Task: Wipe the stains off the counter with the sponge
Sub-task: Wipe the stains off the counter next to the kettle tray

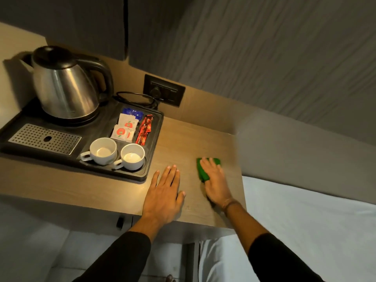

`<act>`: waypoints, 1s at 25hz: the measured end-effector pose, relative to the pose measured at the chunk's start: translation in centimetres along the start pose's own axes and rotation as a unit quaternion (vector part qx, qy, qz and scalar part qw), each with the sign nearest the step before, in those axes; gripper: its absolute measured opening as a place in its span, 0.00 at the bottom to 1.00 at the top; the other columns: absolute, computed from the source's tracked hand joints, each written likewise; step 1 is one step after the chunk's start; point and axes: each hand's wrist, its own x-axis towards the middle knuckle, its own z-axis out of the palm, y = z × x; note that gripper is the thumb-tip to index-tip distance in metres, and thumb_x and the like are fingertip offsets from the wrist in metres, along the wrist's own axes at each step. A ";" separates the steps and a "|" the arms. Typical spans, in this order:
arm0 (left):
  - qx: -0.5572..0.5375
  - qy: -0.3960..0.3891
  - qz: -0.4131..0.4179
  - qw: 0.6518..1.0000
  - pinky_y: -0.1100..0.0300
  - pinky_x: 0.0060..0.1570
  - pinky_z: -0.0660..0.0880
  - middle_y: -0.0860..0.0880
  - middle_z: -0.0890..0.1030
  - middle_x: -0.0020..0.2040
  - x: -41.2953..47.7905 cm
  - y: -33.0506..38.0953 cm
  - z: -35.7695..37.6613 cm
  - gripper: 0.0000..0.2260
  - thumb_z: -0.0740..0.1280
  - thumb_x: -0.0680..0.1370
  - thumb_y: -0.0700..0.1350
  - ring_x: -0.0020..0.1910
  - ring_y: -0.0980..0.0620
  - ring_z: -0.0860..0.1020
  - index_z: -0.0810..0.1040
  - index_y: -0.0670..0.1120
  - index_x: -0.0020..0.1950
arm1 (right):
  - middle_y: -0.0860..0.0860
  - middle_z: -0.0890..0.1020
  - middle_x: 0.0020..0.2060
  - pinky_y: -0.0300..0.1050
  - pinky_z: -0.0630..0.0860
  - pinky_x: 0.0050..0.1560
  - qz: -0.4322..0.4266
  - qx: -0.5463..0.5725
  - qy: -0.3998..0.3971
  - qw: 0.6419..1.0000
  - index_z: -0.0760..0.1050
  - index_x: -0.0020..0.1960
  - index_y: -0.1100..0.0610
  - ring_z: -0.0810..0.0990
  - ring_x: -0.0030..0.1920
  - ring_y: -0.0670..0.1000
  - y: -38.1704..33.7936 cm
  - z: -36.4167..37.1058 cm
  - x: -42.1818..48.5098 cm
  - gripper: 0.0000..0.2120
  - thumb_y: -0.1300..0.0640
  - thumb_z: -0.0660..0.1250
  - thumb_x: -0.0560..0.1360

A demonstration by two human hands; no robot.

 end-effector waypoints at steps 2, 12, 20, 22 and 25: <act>-0.005 0.004 0.003 1.000 0.38 0.82 0.50 0.42 0.53 0.86 0.0 -0.1 0.3 0.33 0.52 0.85 0.59 0.85 0.44 0.49 0.52 0.42 0.85 | 0.47 0.58 0.82 0.54 0.42 0.81 -0.073 -0.015 -0.037 0.997 0.54 0.81 0.48 0.48 0.82 0.50 0.2 2.0 -5.0 0.39 0.66 0.58 0.72; -0.022 -0.018 0.011 1.000 0.38 0.82 0.46 0.42 0.51 0.86 0.4 -0.5 0.3 0.33 0.52 0.85 0.59 0.85 0.44 0.46 0.50 0.42 0.85 | 0.47 0.58 0.81 0.54 0.42 0.81 0.014 0.007 0.028 0.999 0.56 0.80 0.47 0.48 0.82 0.48 -2.4 3.6 -6.9 0.41 0.71 0.61 0.72; 0.038 0.011 -0.016 0.999 0.38 0.82 0.46 0.43 0.50 0.87 -5.1 1.1 -1.9 0.31 0.53 0.87 0.57 0.85 0.43 0.46 0.49 0.43 0.85 | 0.50 0.59 0.81 0.51 0.45 0.82 0.017 -0.030 0.035 0.999 0.57 0.80 0.54 0.51 0.82 0.53 -0.8 0.7 -9.9 0.37 0.72 0.61 0.74; 0.037 0.018 -0.020 0.999 0.37 0.82 0.49 0.42 0.53 0.86 -6.6 0.7 -1.9 0.31 0.55 0.86 0.56 0.85 0.43 0.50 0.52 0.42 0.85 | 0.52 0.58 0.81 0.51 0.45 0.81 0.028 -0.031 0.049 0.998 0.56 0.81 0.54 0.50 0.82 0.53 -1.6 0.9 -9.1 0.38 0.72 0.61 0.74; 0.056 0.070 -0.092 0.992 0.37 0.81 0.52 0.41 0.58 0.85 -13.0 2.4 -2.6 0.31 0.59 0.86 0.55 0.84 0.42 0.54 0.55 0.40 0.84 | 0.51 0.56 0.82 0.54 0.46 0.81 -0.090 -0.067 0.032 0.993 0.53 0.81 0.52 0.48 0.82 0.53 -3.6 1.6 -12.4 0.40 0.71 0.65 0.75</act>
